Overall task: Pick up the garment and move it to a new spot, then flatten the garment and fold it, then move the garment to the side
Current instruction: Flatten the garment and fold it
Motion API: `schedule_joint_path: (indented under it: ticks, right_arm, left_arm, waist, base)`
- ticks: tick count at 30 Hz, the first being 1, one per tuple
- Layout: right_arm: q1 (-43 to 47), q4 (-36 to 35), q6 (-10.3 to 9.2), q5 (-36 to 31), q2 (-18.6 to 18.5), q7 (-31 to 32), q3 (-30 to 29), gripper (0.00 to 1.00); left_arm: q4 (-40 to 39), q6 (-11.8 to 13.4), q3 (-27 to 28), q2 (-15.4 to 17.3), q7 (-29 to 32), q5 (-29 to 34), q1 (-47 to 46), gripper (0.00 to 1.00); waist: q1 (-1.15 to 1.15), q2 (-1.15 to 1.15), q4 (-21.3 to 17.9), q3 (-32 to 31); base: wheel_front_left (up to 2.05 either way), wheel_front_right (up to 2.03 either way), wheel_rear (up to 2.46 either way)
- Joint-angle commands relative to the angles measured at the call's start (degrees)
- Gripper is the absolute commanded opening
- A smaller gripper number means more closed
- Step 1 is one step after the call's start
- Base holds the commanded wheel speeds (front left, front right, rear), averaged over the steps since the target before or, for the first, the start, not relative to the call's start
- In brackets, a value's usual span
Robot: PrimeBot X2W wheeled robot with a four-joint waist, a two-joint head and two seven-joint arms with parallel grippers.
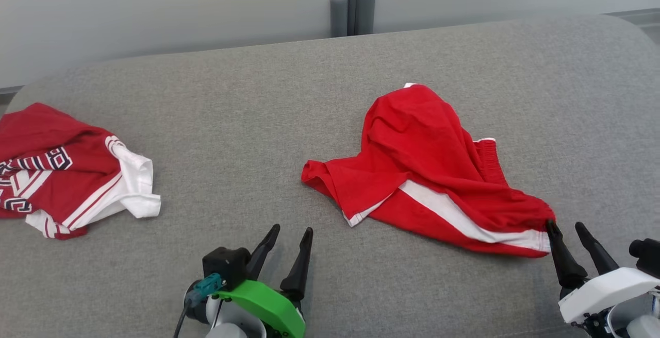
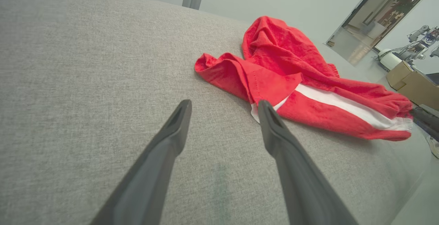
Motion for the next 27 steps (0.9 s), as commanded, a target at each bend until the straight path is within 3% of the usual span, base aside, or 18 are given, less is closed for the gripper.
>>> schedule_joint_path:
  ticks: [1,5,15,27]
  right_arm:
    - [0.88,-0.92,-0.02,-1.65,0.90,-0.23,-1.34,1.00]
    - [1.33,-2.87,-0.02,-5.73,3.02,-0.21,-4.11,1.00]
    - [0.11,-5.02,-0.02,-8.69,5.87,-0.22,-5.22,1.00]
    - [-0.88,-5.85,-0.02,-9.65,7.16,-0.22,-5.88,1.00]
  left_arm:
    - [0.10,-0.16,-0.70,0.22,0.05,-0.15,-1.40,1.00]
    - [0.87,-0.15,-3.13,0.24,0.05,-1.04,-3.23,1.00]
    - [6.24,-0.15,-5.81,0.24,0.04,-2.24,-8.07,1.00]
    - [8.35,-0.16,-5.44,0.25,0.04,-1.88,-8.90,1.00]
  waist:
    - [0.00,0.00,-1.68,0.46]
    - [0.00,0.00,-4.08,1.83]
    - [0.00,0.00,-9.37,5.83]
    - [0.00,0.00,-11.17,7.51]
  base:
    - [0.00,0.00,0.00]
    - [0.00,0.00,0.00]
    - [0.00,0.00,0.00]
    - [0.00,0.00,0.00]
